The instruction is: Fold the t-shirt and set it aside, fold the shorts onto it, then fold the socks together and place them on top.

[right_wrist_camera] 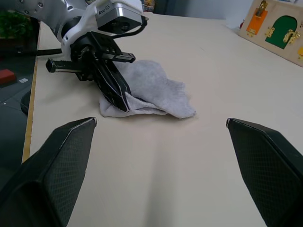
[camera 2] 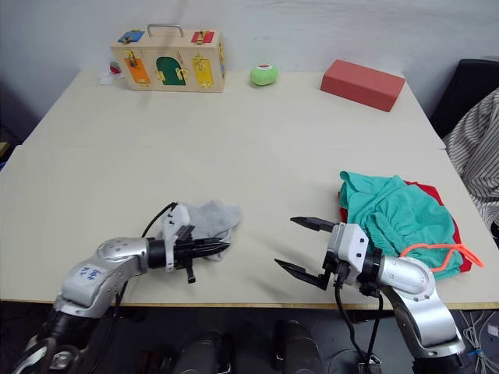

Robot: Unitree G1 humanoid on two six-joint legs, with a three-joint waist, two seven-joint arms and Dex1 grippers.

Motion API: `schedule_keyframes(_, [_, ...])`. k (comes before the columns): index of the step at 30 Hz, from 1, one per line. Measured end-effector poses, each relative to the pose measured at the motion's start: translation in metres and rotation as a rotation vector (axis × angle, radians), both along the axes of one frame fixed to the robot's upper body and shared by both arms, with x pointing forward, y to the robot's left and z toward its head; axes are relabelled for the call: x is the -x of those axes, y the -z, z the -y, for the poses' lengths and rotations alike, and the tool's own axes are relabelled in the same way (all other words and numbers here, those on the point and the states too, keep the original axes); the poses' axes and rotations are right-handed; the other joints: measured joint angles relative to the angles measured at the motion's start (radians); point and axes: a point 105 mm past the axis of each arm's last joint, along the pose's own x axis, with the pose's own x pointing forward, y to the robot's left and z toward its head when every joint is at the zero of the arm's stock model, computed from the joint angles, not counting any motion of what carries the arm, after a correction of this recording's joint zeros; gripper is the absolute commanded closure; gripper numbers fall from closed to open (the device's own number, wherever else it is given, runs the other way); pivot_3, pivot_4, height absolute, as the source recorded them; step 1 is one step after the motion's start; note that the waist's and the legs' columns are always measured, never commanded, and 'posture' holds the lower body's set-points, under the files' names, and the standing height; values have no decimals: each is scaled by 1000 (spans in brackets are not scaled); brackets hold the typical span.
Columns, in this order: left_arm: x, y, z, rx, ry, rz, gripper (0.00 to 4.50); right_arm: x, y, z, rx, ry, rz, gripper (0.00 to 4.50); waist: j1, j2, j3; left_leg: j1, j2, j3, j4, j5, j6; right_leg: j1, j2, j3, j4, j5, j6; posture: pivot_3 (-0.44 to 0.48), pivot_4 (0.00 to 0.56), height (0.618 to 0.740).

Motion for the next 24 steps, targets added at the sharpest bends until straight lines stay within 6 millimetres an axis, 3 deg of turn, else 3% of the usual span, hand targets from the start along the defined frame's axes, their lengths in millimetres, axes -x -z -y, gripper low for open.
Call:
schedule_keyframes(4, [3,-1,24,25,73,-24,3470,4,10,4,52,39,-70,0,-1,0,0,0,0,0,0,0,0,0,0,0,0,0,1,0,150,740])
schedule_keyframes(8, [6,-9,29,53,118,9,2211,3,19,10,61,112,-143,0,-2,0,0,0,0,-1,0,1,-1,0,0,0,0,0,1,0,150,740])
schedule_keyframes(11, [17,-34,26,142,206,52,2211,3,15,9,57,131,-139,0,-2,0,0,0,1,-1,0,1,-1,1,1,0,0,0,1,0,150,740])
schedule_keyframes(14, [23,-57,2,163,255,68,2211,2,12,4,48,134,-140,0,-5,0,0,0,2,-1,0,1,-2,0,3,1,0,-1,0,0,150,740])
schedule_keyframes(17, [9,-72,-29,106,204,131,2211,1,11,-11,48,92,-137,0,-3,0,0,1,4,-1,0,0,-2,1,8,3,-1,-1,0,0,150,740])
schedule_keyframes(20, [-17,-72,-64,-30,118,203,2211,4,15,-32,74,19,-118,0,-3,0,0,1,6,-1,0,-2,-2,0,11,4,-2,-1,-1,0,150,740])
schedule_keyframes(24, [-46,-53,-95,-216,62,281,2211,-2,27,-54,105,-26,-109,0,-3,0,0,-1,7,0,0,0,-5,-2,12,4,-2,-2,-3,0,150,740])
